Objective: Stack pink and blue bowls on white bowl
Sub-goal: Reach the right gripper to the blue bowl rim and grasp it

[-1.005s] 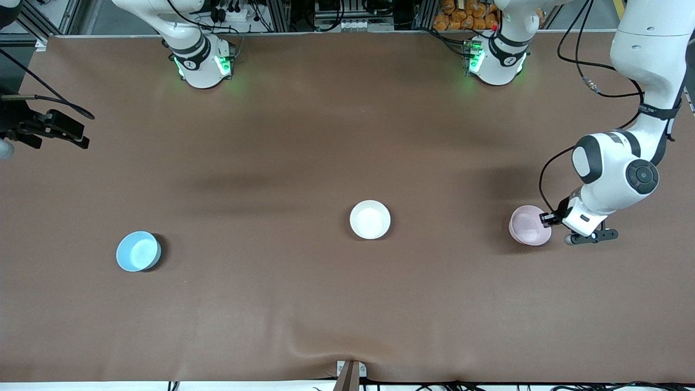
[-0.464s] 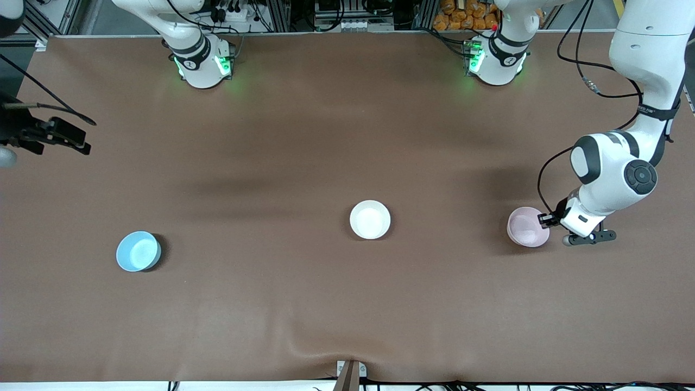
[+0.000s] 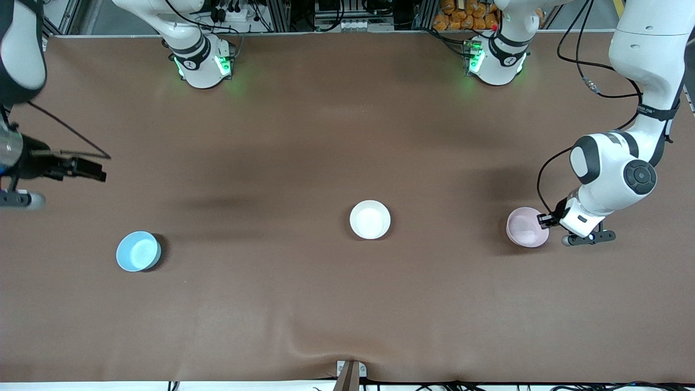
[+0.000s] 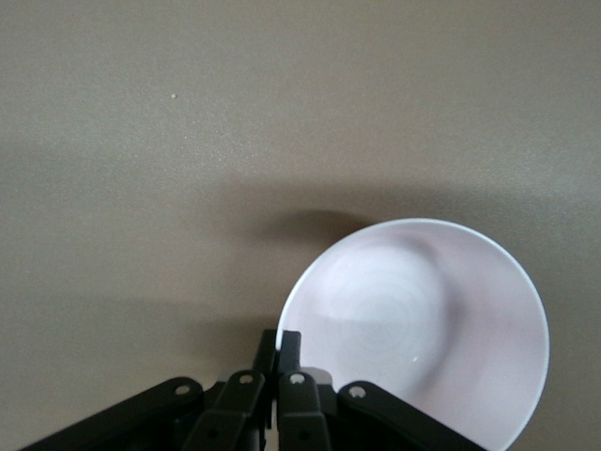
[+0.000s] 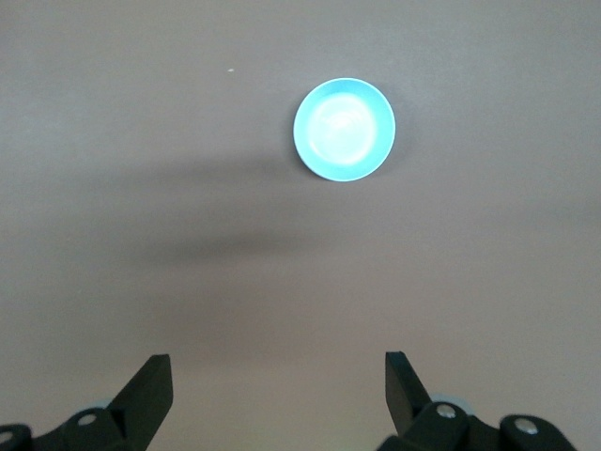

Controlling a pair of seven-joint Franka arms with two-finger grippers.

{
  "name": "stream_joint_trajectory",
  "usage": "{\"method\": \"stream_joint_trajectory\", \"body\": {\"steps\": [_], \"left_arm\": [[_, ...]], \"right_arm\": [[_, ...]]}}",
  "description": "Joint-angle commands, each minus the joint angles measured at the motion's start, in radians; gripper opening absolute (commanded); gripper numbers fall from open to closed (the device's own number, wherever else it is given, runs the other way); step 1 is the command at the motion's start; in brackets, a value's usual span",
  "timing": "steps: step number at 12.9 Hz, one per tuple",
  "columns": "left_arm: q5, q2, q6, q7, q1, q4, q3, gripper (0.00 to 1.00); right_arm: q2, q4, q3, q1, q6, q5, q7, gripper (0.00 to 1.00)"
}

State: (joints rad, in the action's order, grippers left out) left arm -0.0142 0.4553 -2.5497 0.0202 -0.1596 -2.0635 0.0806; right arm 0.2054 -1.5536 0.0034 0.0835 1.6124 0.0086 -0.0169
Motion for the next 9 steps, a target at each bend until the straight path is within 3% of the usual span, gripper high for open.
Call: {"method": "stream_joint_trajectory", "body": {"steps": [1,9], "left_arm": [[-0.001,0.008,-0.009,-0.008,-0.011,-0.003,0.007,0.00],[-0.003,0.006,-0.009,-0.008,-0.011,-0.001,0.008,0.00]], "right_arm": [[0.121,0.058,0.007,0.054,0.068,-0.004,-0.015,1.00],[0.373,0.040,0.004,0.123,0.418,-0.010,-0.015,1.00]]}}
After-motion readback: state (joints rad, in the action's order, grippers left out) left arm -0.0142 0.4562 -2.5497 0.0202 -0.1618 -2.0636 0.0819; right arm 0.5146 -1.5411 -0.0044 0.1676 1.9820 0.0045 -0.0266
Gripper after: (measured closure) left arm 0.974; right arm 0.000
